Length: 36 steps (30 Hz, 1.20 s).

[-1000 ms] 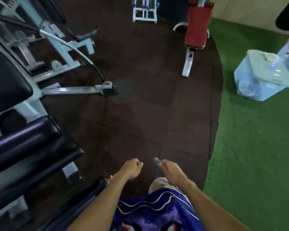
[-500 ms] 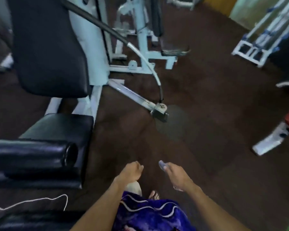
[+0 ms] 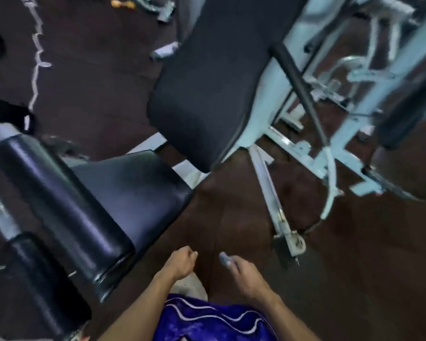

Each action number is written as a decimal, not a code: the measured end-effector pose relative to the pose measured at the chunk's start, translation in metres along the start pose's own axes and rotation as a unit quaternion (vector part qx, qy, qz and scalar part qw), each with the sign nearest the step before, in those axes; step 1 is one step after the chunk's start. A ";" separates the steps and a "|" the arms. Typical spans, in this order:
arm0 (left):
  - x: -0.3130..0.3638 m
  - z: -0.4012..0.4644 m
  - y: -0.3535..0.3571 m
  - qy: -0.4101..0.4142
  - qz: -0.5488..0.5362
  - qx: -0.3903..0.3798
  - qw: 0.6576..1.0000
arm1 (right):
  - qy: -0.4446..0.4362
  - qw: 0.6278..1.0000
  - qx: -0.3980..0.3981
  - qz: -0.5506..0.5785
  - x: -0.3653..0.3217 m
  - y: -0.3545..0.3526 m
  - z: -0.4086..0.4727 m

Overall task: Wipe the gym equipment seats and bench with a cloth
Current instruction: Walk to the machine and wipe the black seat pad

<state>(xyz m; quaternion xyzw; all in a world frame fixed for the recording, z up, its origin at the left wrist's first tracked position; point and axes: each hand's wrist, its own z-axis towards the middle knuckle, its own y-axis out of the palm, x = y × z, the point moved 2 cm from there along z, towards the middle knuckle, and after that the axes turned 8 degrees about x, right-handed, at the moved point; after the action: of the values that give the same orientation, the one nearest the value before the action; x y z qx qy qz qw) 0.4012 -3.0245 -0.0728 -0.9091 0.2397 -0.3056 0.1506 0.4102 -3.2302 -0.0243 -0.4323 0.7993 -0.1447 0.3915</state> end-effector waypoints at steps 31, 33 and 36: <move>-0.098 0.188 -0.119 -0.202 0.063 0.587 0.781 | -0.426 0.896 -0.123 -0.035 -0.239 0.179 0.369; -0.105 0.198 -0.112 -0.234 0.099 0.566 0.784 | -0.486 0.863 -0.099 -0.096 -0.230 0.208 0.366; -0.108 0.208 -0.107 -0.254 0.163 0.543 0.783 | -0.534 0.829 -0.025 -0.162 -0.194 0.219 0.358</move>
<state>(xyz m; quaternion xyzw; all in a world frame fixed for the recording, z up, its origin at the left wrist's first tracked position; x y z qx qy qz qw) 0.4932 -2.8512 -0.2396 -0.6689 0.1312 -0.1139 0.7228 0.6144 -2.9081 -0.2850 -0.5747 0.3875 0.0675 0.7176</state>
